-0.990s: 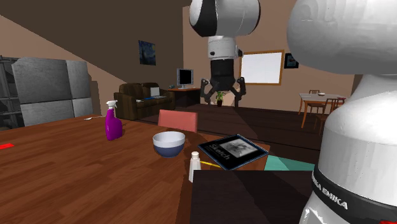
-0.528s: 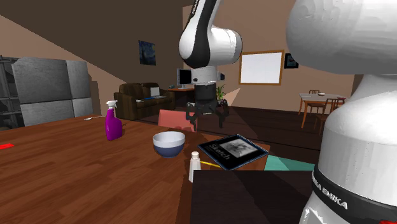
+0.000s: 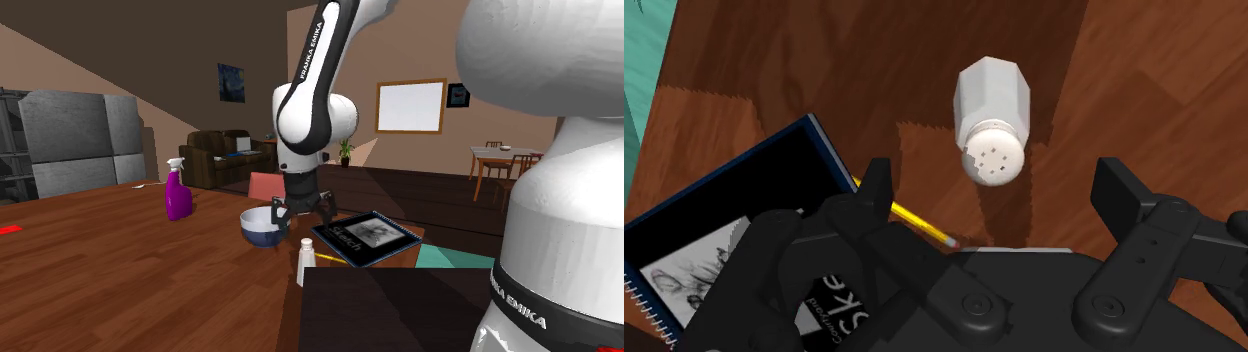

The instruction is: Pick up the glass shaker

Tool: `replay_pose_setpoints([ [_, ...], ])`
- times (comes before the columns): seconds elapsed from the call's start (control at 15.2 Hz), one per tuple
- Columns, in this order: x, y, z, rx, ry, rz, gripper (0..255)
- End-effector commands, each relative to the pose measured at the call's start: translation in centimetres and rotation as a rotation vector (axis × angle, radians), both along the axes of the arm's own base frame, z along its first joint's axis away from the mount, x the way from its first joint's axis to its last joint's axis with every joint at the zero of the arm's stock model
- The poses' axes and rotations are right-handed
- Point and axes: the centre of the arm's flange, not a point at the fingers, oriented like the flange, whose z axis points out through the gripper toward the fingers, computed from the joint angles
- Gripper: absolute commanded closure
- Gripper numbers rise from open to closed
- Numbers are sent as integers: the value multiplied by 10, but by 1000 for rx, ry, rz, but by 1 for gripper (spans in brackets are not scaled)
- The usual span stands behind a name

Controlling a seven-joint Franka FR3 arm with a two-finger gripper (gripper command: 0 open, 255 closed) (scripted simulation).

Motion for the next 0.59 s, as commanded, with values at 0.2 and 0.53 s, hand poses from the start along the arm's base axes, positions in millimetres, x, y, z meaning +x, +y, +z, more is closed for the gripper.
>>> replay_pose_setpoints([
  [0.2,0,1,-27,-1,0,2,0],
  [0.53,0,1,-41,-1,0,2,255],
])
